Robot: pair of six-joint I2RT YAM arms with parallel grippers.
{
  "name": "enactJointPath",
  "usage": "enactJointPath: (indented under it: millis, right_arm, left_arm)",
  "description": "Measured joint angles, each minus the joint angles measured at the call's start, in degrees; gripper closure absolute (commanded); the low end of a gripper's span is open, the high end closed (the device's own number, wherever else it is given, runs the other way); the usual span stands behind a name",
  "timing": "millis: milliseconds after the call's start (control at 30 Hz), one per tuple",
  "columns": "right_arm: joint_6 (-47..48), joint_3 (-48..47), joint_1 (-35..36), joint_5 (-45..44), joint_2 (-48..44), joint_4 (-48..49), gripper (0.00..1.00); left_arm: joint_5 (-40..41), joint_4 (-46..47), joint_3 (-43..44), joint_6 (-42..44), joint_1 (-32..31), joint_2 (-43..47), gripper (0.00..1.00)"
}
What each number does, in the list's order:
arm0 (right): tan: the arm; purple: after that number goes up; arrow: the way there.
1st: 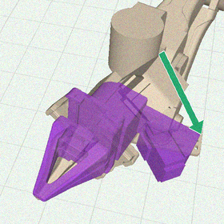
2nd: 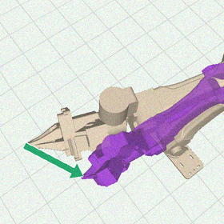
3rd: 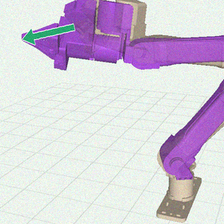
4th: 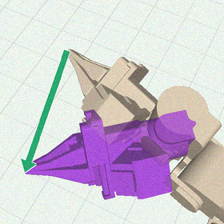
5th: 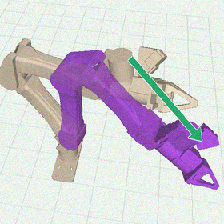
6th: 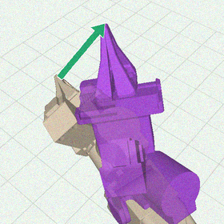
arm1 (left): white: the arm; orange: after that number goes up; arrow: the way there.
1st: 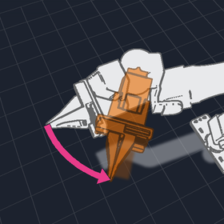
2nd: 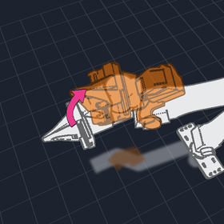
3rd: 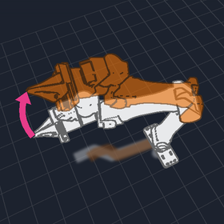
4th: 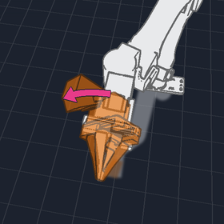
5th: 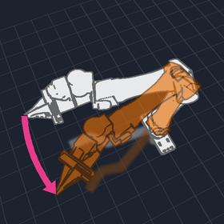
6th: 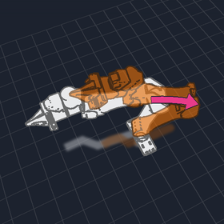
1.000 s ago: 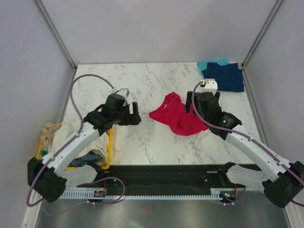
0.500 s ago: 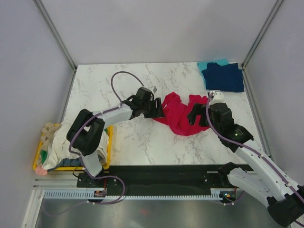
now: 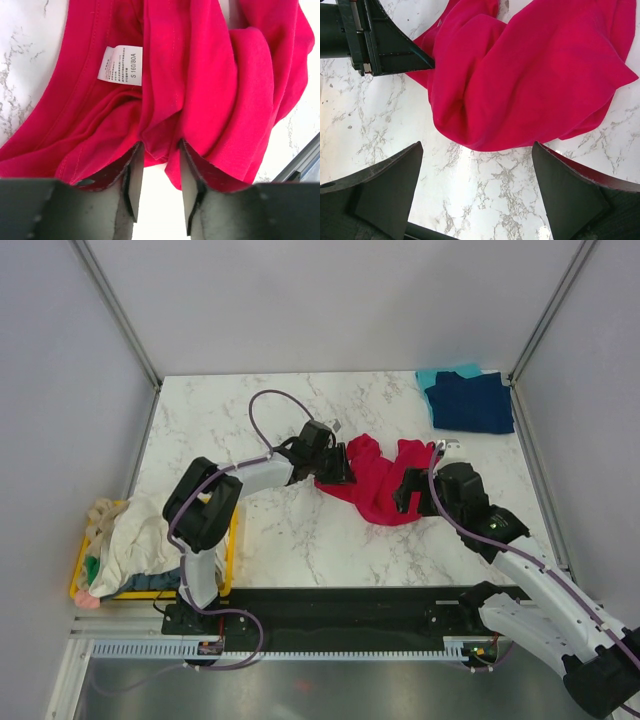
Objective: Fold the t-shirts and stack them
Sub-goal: Flatten the tshirt out
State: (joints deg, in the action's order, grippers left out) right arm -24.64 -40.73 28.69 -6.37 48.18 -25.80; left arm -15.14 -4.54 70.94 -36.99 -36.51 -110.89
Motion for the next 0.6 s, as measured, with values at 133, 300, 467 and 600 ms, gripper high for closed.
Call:
enactJointPath:
  millis: [133,300,467,600]
  right_arm:
    - [-0.02,0.22,0.00,0.11,0.00,-0.11,0.02]
    - [-0.02,0.74,0.00,0.37,0.17,-0.22,0.02]
    - [-0.02,0.74,0.00,0.57,0.72,-0.37,0.02]
    - [-0.02,0.74,0.00,0.63,1.14,-0.42,0.02]
  left_arm:
    - [0.07,0.11,0.07,-0.39,0.00,-0.13,0.70]
    - [1.40,0.33,0.00,-0.22,0.00,0.11,0.36]
    - [4.04,0.28,-1.05,0.22,0.07,2.62,0.32]
    - [4.79,0.35,-1.05,0.79,0.11,2.80,0.37]
